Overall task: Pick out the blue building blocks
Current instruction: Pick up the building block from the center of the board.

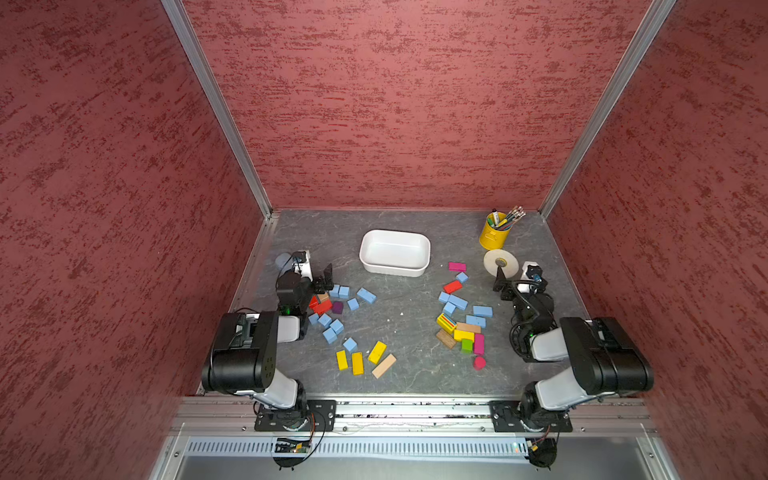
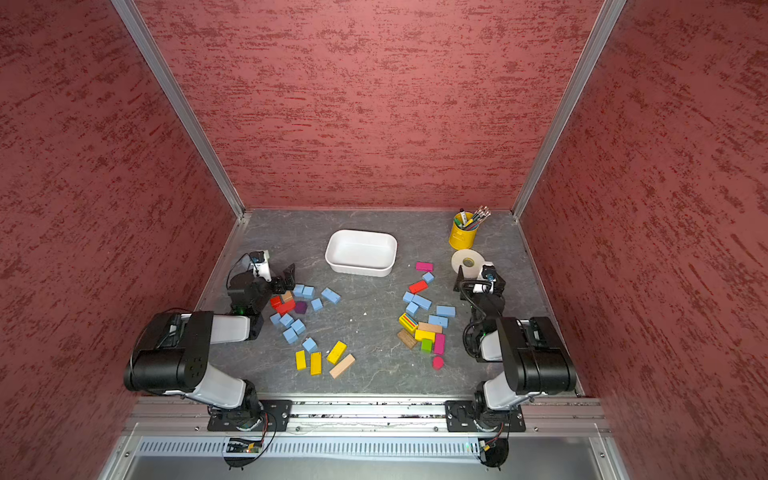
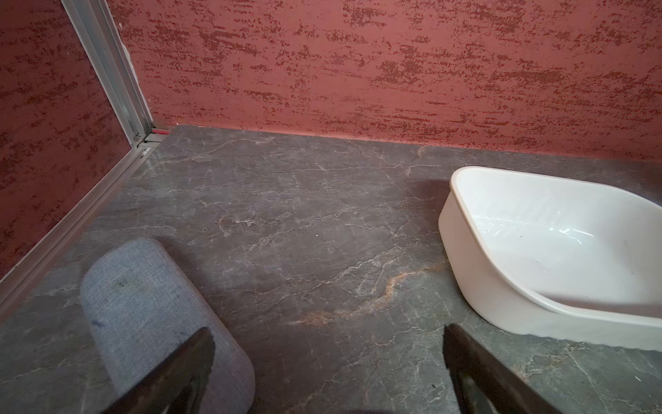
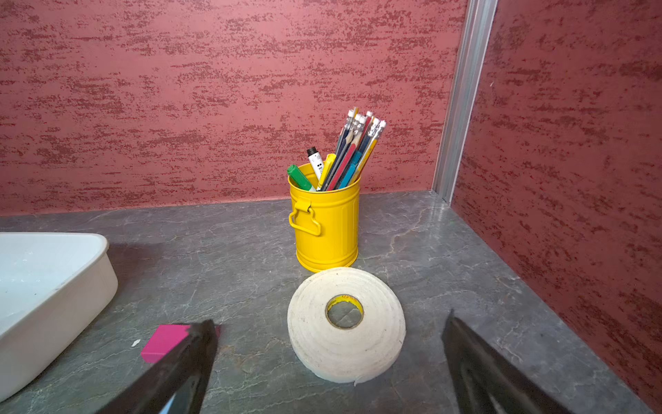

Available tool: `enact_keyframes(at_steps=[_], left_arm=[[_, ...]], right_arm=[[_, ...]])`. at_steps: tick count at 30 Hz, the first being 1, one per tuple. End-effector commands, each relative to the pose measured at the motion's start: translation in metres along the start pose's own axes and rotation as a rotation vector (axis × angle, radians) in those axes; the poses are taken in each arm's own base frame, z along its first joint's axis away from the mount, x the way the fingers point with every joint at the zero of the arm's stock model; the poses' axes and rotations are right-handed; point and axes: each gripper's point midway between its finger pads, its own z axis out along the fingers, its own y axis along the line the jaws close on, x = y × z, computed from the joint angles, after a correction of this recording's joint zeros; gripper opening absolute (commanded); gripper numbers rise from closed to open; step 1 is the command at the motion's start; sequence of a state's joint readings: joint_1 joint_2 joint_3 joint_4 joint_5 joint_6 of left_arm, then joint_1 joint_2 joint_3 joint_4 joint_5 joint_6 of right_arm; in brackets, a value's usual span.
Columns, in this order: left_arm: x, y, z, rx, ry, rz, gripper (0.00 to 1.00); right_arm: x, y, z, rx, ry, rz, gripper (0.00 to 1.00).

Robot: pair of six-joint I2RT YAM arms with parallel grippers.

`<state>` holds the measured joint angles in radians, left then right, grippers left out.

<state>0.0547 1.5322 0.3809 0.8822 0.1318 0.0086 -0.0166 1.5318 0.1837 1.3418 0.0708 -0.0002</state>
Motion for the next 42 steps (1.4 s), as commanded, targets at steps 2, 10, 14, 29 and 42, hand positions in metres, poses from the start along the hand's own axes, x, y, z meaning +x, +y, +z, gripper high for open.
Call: enact_keyframes(at_steps=[2, 10, 14, 29, 42], left_arm=[[-0.001, -0.001, 0.0, 0.002, -0.005, 0.008, 1.0], [-0.002, -0.001, 0.0, 0.001, -0.005, 0.008, 1.0], [-0.001, -0.001, 0.0, 0.004, -0.005, 0.006, 1.0], [-0.001, 0.0, 0.0, 0.013, -0.002, -0.006, 1.0], [-0.041, 0.0, -0.035, -0.123, -0.033, -0.017, 1.0]], right_arm=[[-0.007, 0.003, 0.004, -0.011, -0.021, -0.001, 0.99], [-0.006, 0.003, 0.004, -0.01, -0.019, 0.0, 0.99], [-0.006, -0.002, 0.007, 0.017, -0.012, 0.01, 0.99], [-0.006, -0.004, 0.008, 0.021, -0.011, 0.018, 0.99], [-0.032, -0.017, -0.003, 0.093, -0.061, 0.047, 0.99]])
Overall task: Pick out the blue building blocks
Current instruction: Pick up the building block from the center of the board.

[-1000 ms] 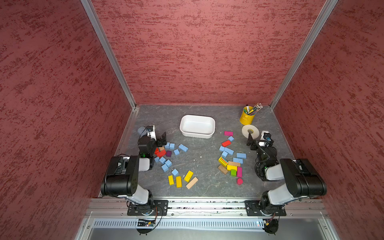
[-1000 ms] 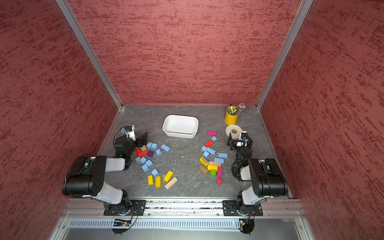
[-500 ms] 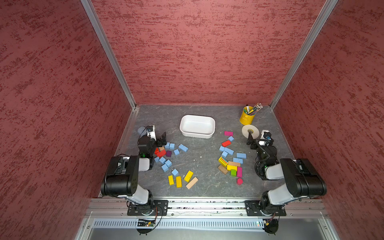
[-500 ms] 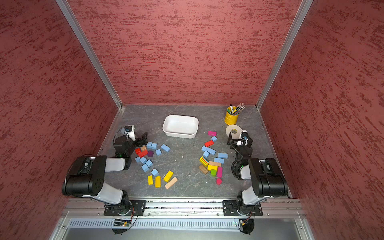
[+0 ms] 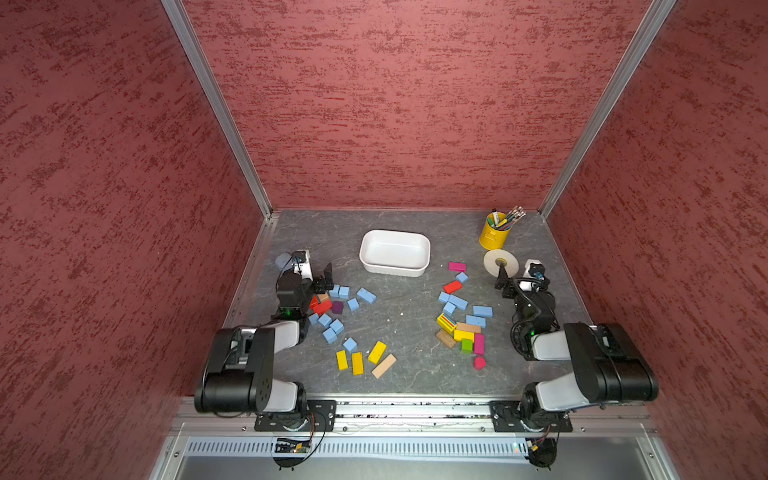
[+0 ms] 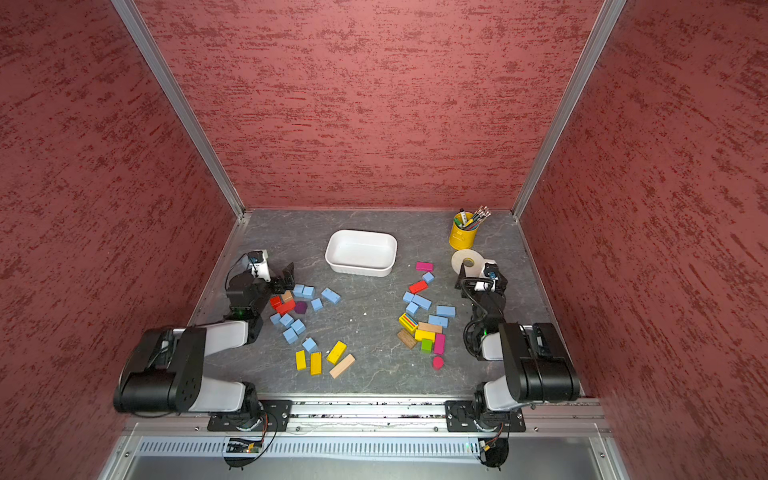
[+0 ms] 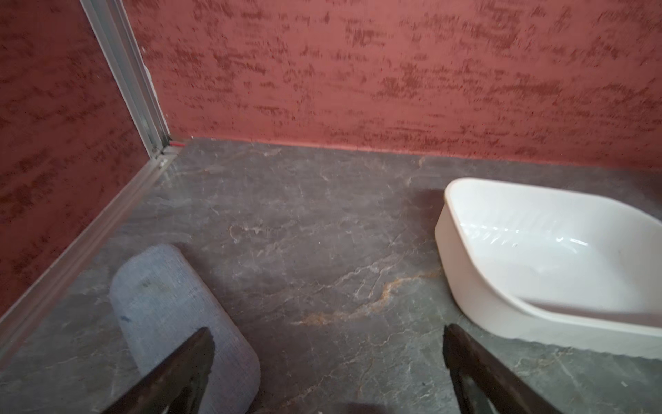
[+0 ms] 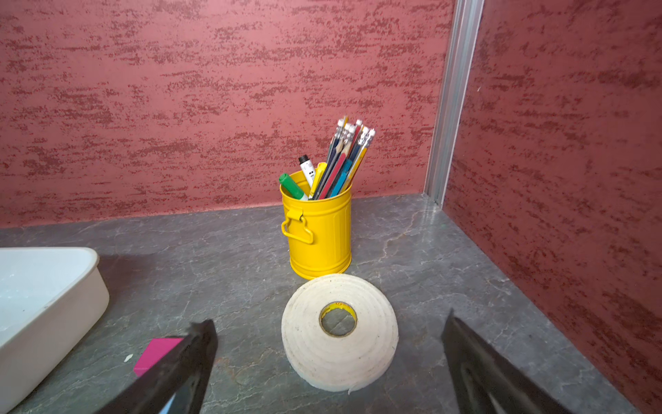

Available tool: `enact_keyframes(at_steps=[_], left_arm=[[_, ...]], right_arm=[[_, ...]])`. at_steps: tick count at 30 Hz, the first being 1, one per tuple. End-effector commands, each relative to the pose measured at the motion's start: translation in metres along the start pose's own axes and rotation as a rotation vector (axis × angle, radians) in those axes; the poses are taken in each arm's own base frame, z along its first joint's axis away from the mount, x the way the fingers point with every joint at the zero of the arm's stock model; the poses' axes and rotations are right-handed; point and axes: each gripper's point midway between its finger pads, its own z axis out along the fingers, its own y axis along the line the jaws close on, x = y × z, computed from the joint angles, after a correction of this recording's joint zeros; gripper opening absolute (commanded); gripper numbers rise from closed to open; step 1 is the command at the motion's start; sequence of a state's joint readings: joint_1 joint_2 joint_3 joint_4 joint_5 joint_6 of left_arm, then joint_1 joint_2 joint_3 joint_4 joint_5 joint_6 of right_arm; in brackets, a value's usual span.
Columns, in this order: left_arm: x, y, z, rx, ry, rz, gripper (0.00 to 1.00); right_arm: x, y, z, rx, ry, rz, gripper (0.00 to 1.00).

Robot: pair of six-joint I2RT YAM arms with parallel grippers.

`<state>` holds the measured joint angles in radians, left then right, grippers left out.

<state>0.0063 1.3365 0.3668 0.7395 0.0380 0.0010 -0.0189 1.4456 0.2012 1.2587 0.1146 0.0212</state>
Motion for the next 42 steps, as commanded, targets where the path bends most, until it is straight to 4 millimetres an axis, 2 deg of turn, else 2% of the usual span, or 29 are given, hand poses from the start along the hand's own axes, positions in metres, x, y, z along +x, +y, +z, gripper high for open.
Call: enact_keyframes(at_steps=[1, 5, 8, 14, 19, 22, 26, 28, 33, 38, 42], left_arm=[[-0.025, 0.008, -0.019, -0.097, -0.003, -0.042, 1.0], [-0.064, -0.004, -0.056, -0.076, -0.05, -0.139, 1.0], [-0.088, -0.013, -0.08, -0.04, -0.06, -0.213, 1.0], [-0.113, -0.027, -0.121, 0.028, -0.02, -0.383, 1.0], [-0.121, -0.048, -0.142, 0.133, 0.053, -0.481, 1.0], [-0.12, -0.062, -0.152, 0.192, 0.145, -0.478, 1.0], [-0.111, -0.079, -0.164, 0.267, 0.285, -0.423, 1.0], [-0.108, -0.091, -0.172, 0.335, 0.332, -0.371, 0.99], [-0.092, -0.096, -0.18, 0.371, 0.378, -0.307, 1.0], [-0.076, -0.111, -0.186, 0.442, 0.37, -0.288, 0.99], [-0.057, -0.109, -0.189, 0.42, 0.385, -0.223, 0.99]], right_arm=[[-0.02, -0.009, -0.004, 0.049, -0.046, 0.026, 0.99], [-0.039, -0.009, -0.006, 0.055, -0.037, 0.066, 0.99], [-0.057, -0.001, -0.009, 0.015, -0.026, 0.11, 0.99], [-0.085, 0.009, -0.029, -0.045, -0.01, 0.227, 0.99], [-0.087, 0.018, -0.043, -0.093, 0.038, 0.353, 0.99], [-0.078, 0.018, -0.048, -0.089, 0.076, 0.514, 0.99], [-0.069, 0.04, -0.047, -0.191, 0.177, 0.534, 0.99], [-0.057, 0.047, -0.042, -0.202, 0.286, 0.525, 0.99], [-0.03, 0.061, -0.036, -0.225, 0.511, 0.48, 0.99], [-0.011, 0.06, -0.033, -0.169, 0.602, 0.409, 0.99], [0.005, 0.063, -0.03, -0.137, 0.666, 0.337, 0.99]])
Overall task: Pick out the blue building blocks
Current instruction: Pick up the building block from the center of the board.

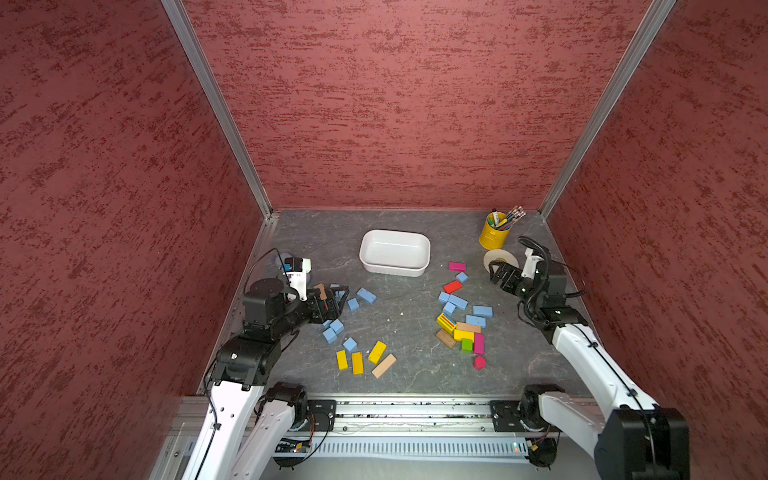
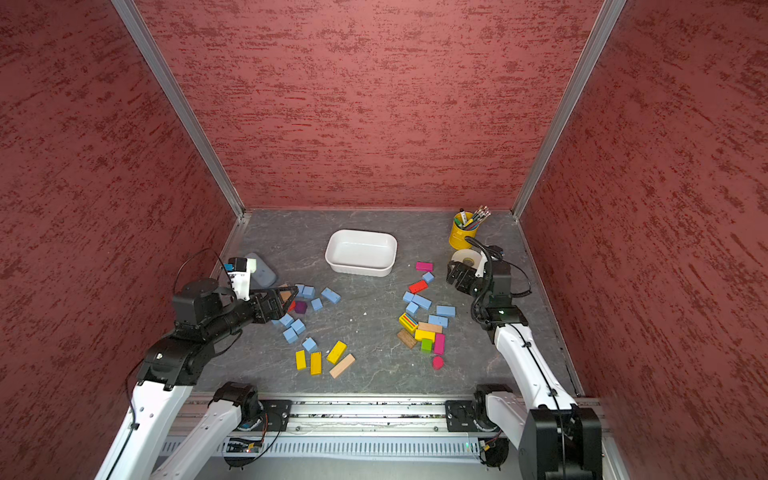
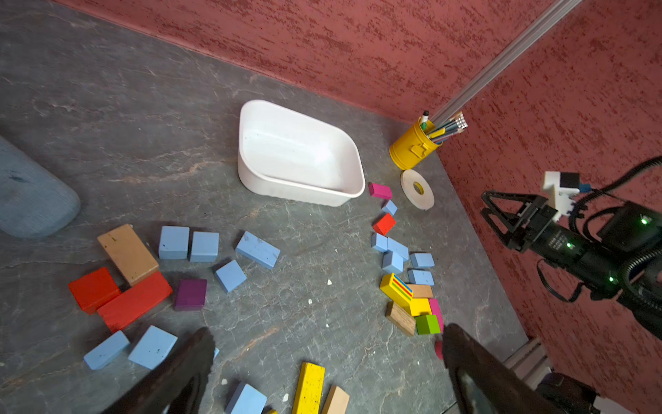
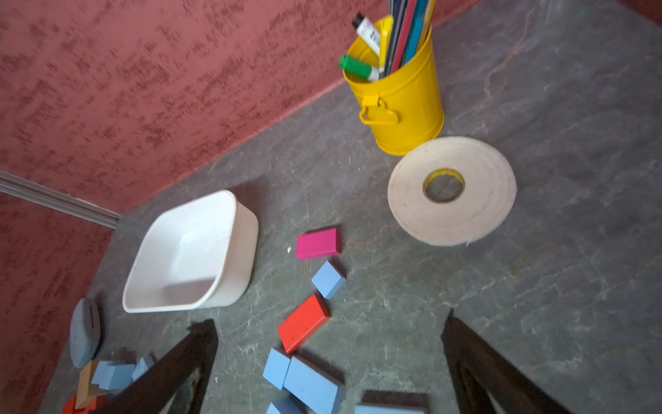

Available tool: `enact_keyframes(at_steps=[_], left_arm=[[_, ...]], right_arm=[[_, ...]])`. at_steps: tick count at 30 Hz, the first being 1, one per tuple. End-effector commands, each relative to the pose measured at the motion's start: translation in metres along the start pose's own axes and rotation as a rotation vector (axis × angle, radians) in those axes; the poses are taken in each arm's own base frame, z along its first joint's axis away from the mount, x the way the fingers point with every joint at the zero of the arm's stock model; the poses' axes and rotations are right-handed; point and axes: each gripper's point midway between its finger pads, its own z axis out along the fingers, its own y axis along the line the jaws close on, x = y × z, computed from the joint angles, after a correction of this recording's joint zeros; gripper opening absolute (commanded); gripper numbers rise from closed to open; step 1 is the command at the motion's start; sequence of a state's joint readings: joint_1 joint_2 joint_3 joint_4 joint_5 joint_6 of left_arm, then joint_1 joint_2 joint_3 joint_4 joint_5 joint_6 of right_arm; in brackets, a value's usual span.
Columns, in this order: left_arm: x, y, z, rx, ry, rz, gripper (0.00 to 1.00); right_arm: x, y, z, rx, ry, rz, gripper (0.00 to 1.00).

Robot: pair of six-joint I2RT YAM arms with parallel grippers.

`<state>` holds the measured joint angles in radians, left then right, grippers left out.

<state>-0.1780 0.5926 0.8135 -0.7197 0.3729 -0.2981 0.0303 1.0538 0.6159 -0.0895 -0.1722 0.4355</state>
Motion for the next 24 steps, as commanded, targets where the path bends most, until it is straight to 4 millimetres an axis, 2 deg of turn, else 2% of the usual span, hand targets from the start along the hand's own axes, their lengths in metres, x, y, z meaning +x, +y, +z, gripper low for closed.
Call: enact_keyframes(at_steps=[1, 6, 9, 14, 19, 21, 24], left_arm=[[0.01, 0.007, 0.002, -0.038, 0.012, 0.066, 1.0], [0.019, 0.008, 0.013, -0.04, 0.076, 0.083, 0.99], [0.017, 0.008, 0.016, -0.043, 0.097, 0.103, 1.0], [0.009, 0.01, 0.017, -0.071, 0.08, 0.151, 1.0], [0.019, 0.009, 0.019, -0.042, 0.11, 0.172, 0.99], [0.018, 0.007, 0.018, -0.031, 0.112, 0.178, 1.0], [0.016, 0.009, 0.018, -0.032, 0.105, 0.166, 1.0]], right_arm=[[0.007, -0.003, 0.007, 0.063, 0.059, -0.061, 0.98], [0.017, 0.001, 0.024, 0.101, 0.136, -0.135, 0.97], [0.018, 0.005, 0.033, 0.115, 0.157, -0.169, 0.93], [0.023, 0.008, 0.047, 0.151, 0.201, -0.238, 0.92], [0.033, 0.006, 0.062, 0.196, 0.261, -0.322, 0.91], [0.034, 0.008, 0.066, 0.202, 0.269, -0.337, 0.89], [0.045, 0.003, 0.078, 0.219, 0.31, -0.355, 0.88]])
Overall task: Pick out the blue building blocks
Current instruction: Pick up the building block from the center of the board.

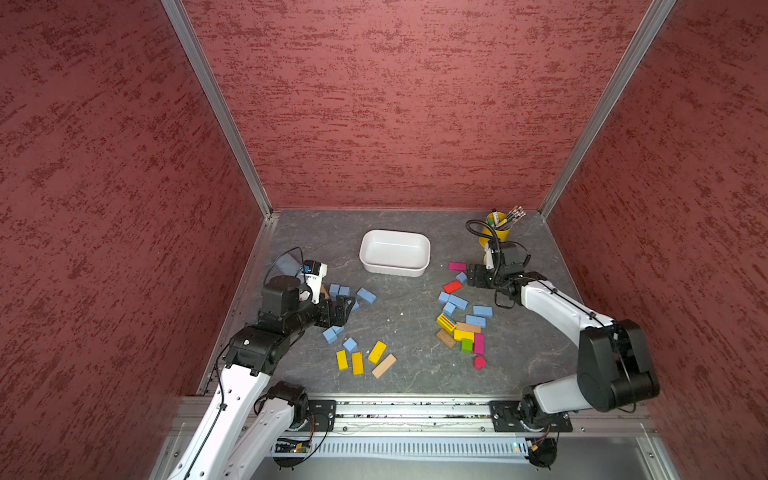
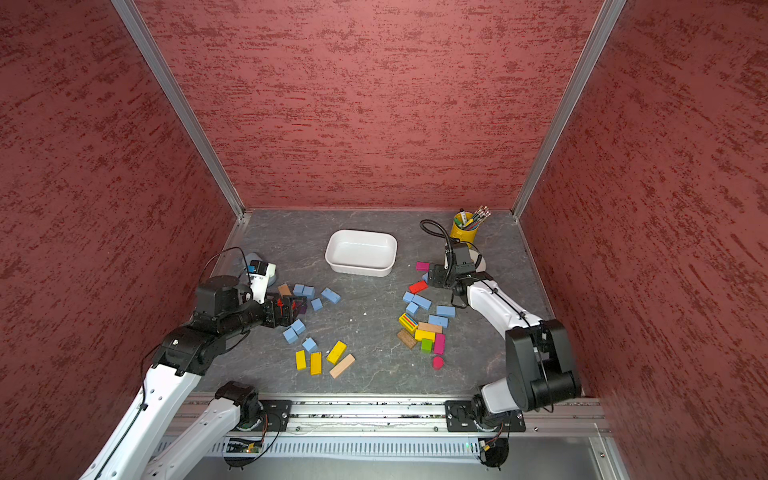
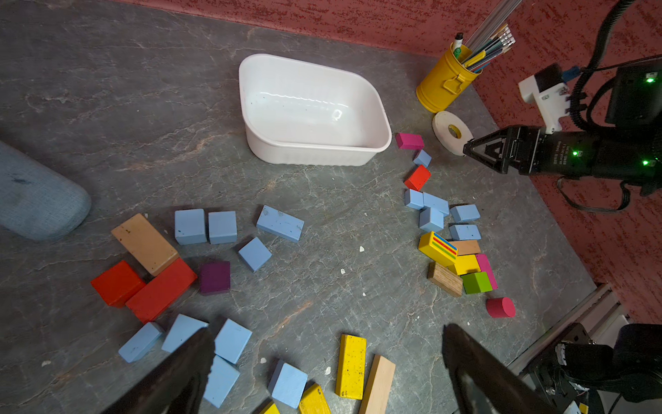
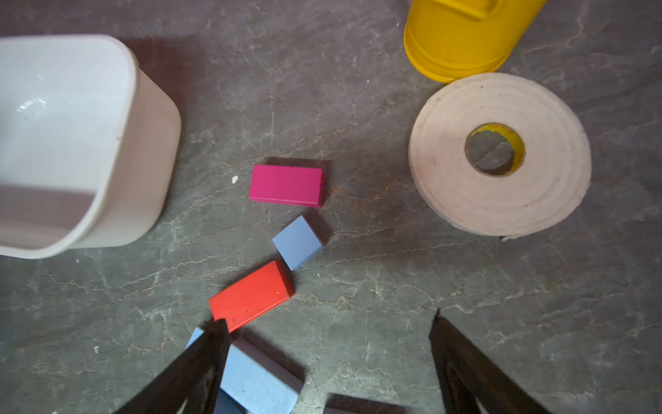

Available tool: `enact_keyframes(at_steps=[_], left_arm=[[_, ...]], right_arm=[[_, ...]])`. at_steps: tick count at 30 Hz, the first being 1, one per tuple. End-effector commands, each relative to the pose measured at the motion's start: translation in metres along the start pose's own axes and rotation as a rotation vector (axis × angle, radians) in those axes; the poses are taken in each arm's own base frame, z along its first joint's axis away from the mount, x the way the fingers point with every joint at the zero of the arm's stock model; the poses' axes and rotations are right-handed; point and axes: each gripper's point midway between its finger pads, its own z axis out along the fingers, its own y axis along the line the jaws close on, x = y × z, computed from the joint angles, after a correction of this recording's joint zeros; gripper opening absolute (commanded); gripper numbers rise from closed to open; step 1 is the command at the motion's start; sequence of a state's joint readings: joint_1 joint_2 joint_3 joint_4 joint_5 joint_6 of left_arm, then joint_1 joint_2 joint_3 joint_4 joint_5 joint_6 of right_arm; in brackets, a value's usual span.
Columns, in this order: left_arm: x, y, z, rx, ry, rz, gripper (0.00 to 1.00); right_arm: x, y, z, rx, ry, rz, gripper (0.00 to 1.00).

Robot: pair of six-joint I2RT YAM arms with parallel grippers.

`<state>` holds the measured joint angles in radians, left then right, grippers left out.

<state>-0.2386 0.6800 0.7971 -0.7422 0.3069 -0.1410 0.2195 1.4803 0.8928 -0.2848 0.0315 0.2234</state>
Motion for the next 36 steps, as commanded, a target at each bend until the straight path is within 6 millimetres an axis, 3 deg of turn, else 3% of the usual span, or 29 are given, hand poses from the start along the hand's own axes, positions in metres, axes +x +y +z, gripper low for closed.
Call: enact_keyframes(at_steps=[1, 9, 13, 36], left_arm=[[-0.005, -0.002, -0.005, 0.016, -0.018, 0.017, 0.99], [-0.005, -0.002, -0.005, 0.026, -0.018, 0.007, 0.99], [-0.005, -0.001, -0.005, 0.023, -0.017, 0.004, 1.0], [-0.005, -0.001, -0.006, 0.028, -0.018, 0.001, 1.0]], right_arm=[[-0.003, 0.0, 0.007, 0.04, 0.014, -0.047, 0.88], [0.008, 0.009, 0.031, 0.059, 0.068, -0.1, 0.82], [0.007, 0.01, 0.04, 0.072, 0.077, -0.106, 0.74], [0.008, 0.015, 0.07, 0.091, 0.124, -0.149, 0.59]])
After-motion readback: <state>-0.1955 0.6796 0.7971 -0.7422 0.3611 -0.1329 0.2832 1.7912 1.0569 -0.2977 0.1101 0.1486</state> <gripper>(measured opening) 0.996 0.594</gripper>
